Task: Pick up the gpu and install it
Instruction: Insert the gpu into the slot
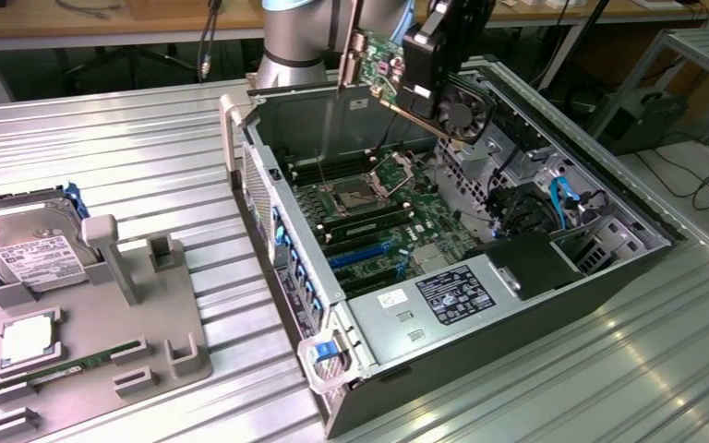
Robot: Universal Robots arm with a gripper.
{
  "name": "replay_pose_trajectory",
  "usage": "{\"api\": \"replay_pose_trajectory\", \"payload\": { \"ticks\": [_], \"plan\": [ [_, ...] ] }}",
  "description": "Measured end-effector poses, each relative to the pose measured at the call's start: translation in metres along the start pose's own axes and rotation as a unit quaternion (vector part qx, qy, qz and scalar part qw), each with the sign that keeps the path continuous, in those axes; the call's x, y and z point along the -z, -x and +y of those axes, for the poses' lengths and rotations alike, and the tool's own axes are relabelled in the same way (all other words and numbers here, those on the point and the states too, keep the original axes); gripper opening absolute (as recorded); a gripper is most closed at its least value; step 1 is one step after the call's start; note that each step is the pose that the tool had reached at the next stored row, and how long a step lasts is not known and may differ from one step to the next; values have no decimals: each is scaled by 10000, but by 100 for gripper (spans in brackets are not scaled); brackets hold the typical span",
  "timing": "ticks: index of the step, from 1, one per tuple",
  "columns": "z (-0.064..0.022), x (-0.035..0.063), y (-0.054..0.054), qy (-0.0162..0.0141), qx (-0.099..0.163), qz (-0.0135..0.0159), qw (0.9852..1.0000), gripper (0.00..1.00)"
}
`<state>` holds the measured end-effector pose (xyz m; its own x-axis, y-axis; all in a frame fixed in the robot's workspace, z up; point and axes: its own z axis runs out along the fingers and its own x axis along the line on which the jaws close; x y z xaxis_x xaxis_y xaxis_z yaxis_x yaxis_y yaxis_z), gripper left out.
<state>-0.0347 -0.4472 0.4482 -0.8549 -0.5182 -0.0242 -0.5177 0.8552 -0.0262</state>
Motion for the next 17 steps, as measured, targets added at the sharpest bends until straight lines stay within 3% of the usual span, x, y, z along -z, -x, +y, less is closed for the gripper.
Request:
{"api": "replay_pose_trajectory", "payload": {
  "ticks": [17],
  "plan": [
    [0, 0, 0, 13, 550, -14, 9985, 28]
  ]
}}
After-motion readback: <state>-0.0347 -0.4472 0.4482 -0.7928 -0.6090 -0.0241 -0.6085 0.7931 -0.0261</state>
